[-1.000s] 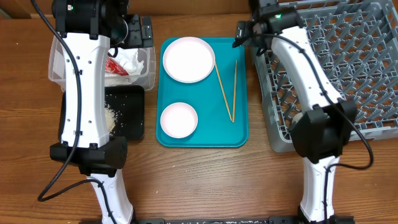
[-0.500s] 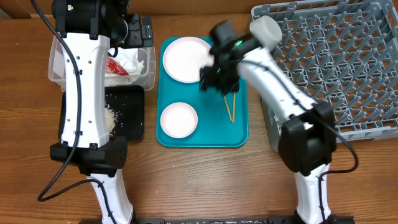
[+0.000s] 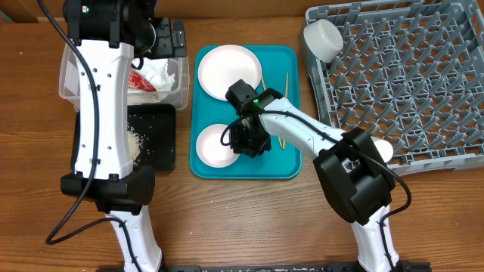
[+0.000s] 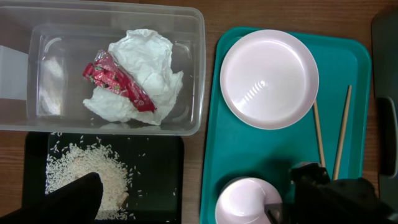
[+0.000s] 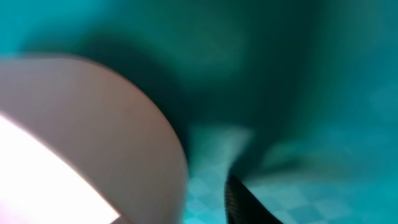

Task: Sort waste into correct bins and load items into the dishwasher
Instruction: 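Reach right gripper to small white plate on teal tray and grasp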

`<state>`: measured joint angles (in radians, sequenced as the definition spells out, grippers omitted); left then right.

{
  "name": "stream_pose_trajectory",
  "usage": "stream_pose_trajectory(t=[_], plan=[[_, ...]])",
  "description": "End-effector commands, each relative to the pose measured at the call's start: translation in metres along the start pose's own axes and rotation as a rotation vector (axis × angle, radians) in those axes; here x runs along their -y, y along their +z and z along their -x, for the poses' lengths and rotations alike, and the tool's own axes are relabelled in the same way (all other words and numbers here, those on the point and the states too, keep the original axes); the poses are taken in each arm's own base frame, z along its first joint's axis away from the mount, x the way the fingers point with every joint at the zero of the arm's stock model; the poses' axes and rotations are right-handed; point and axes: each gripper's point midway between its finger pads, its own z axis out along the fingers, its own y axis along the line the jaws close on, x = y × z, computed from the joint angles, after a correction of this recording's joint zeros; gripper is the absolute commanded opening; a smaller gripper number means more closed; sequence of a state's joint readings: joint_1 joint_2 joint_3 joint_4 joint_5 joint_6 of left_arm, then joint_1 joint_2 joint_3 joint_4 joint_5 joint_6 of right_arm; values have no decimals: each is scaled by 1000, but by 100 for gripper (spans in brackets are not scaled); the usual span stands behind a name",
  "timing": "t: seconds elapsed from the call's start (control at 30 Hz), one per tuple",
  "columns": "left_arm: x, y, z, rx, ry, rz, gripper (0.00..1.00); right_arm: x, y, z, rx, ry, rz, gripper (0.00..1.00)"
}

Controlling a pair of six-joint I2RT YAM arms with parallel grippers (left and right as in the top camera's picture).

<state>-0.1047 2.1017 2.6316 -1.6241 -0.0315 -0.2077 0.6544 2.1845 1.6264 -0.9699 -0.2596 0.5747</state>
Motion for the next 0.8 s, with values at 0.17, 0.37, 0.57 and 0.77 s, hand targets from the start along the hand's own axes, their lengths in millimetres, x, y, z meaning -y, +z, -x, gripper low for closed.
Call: stream_pose_trajectory(t=[0.17,0.37,0.57,0.77], plan=[[3,-10,3,29,-4,-8,100,11,-43,27,78,51,36,24],[3,-10,3,29,-4,-8,100,9,-58,30,110,28,46,36],[3,-10,3,29,-4,-8,100,16,-53,29,126,24,-6,4],[3,-10,3,29,-4,-8,100,21,-60,29,131,31,-33,4]])
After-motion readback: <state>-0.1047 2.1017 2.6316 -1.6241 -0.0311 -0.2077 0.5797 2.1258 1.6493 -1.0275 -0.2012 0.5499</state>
